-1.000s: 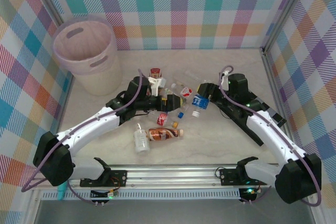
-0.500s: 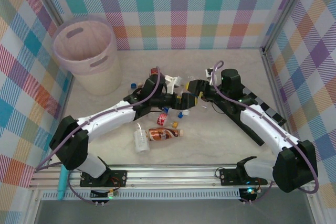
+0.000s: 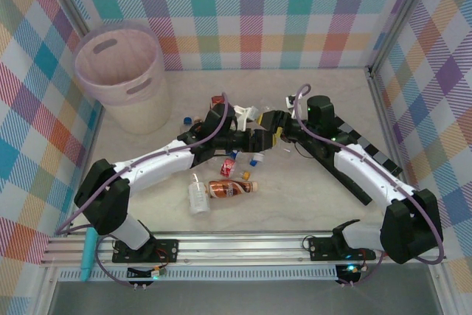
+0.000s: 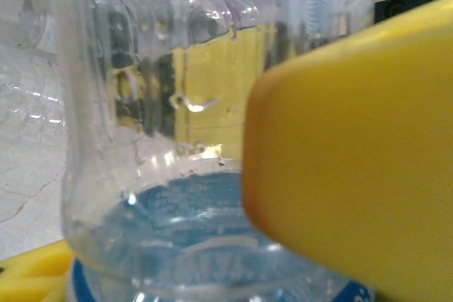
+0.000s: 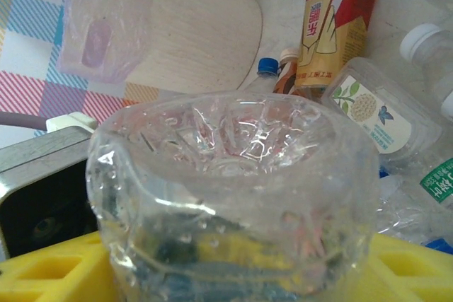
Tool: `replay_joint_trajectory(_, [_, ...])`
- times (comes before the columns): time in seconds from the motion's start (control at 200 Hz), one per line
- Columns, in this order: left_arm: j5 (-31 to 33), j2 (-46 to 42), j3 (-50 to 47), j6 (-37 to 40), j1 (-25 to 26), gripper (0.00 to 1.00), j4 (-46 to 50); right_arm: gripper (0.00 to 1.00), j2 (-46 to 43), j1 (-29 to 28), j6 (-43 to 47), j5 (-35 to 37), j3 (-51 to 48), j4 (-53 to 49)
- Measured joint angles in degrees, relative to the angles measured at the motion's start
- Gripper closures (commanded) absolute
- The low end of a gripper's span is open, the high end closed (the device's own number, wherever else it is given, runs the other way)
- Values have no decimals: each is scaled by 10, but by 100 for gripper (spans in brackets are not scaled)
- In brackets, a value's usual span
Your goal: Put the plastic bottles in the bin
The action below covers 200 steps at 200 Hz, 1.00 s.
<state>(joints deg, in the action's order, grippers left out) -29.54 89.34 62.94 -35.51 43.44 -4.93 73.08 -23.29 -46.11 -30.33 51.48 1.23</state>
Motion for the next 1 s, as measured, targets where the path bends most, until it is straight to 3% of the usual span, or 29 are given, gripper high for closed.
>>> replay_joint_trajectory(0.28, [7,5,5,4,0,48,5,17,-14,0,17,37,25,-52])
replay_joint_trajectory(0.655, [31,10,28,28,-5,58,59,8,-115,24,93,116,74,-191])
replay_joint_trajectory(0.775, [38,12,94,71,-22,63,134,8,-126,30,127,155,89,-245])
replay_joint_trajectory(1.0, [61,12,264,167,-100,87,255,7,-127,31,165,194,81,-319])
